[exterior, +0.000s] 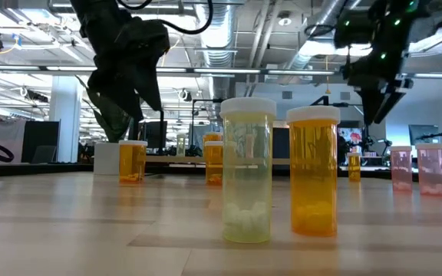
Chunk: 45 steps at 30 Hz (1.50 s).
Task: Pick and place medicine bottles onto shelf by color
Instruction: Put the bottom pink pill bottle on the shelf aligned with the other pink pill bottle
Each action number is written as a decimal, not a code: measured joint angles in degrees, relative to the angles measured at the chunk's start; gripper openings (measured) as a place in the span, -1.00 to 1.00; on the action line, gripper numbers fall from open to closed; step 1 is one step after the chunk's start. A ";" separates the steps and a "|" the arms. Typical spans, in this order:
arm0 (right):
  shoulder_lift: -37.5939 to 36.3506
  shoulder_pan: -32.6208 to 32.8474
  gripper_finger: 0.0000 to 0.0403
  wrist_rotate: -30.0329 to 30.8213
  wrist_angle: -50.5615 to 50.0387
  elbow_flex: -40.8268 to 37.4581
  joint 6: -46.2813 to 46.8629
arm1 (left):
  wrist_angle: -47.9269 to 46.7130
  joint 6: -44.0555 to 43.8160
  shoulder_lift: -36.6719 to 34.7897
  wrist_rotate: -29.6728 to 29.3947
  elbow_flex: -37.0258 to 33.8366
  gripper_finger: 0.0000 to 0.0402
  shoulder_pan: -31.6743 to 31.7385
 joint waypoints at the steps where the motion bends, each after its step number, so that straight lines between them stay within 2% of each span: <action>1: 0.98 -1.16 0.21 -0.02 0.34 0.00 -0.91 | 0.47 0.00 0.00 0.00 0.00 0.46 0.00; 3: 2.72 -3.10 0.21 -1.21 0.64 0.00 -2.68 | 0.92 -0.16 0.00 -0.02 0.00 0.46 -0.04; 11: 7.00 -7.62 0.21 -15.80 2.75 0.01 -11.58 | 0.79 0.13 0.00 -0.11 0.00 0.46 -0.04; 15: 7.32 -6.77 0.21 -24.51 -0.02 0.02 -13.98 | 0.43 0.21 0.00 -0.10 0.00 0.46 -0.49; 18: 6.71 -3.64 0.21 -28.54 -3.77 0.02 -11.37 | 0.27 0.33 0.00 -0.13 0.00 0.46 -1.11; 26: 5.70 14.45 0.21 -23.89 -3.62 0.02 8.10 | 0.28 -0.13 0.00 -2.12 0.01 0.46 -2.75; 29: 6.15 22.37 0.21 -21.11 -3.99 0.04 19.70 | 0.29 -0.58 0.00 -2.12 0.02 0.46 -3.52; 36: 6.10 39.50 0.21 -20.52 -4.34 0.02 44.35 | 0.33 -0.76 0.00 -2.14 0.02 0.46 -5.00; 41: 6.59 46.14 0.21 -18.14 -3.07 0.04 53.69 | 0.34 -0.74 0.00 -3.51 0.04 0.46 -5.25; 45: 7.91 48.51 0.21 -15.58 -2.36 0.06 54.92 | 0.36 -0.74 0.00 -3.74 0.04 0.46 -5.22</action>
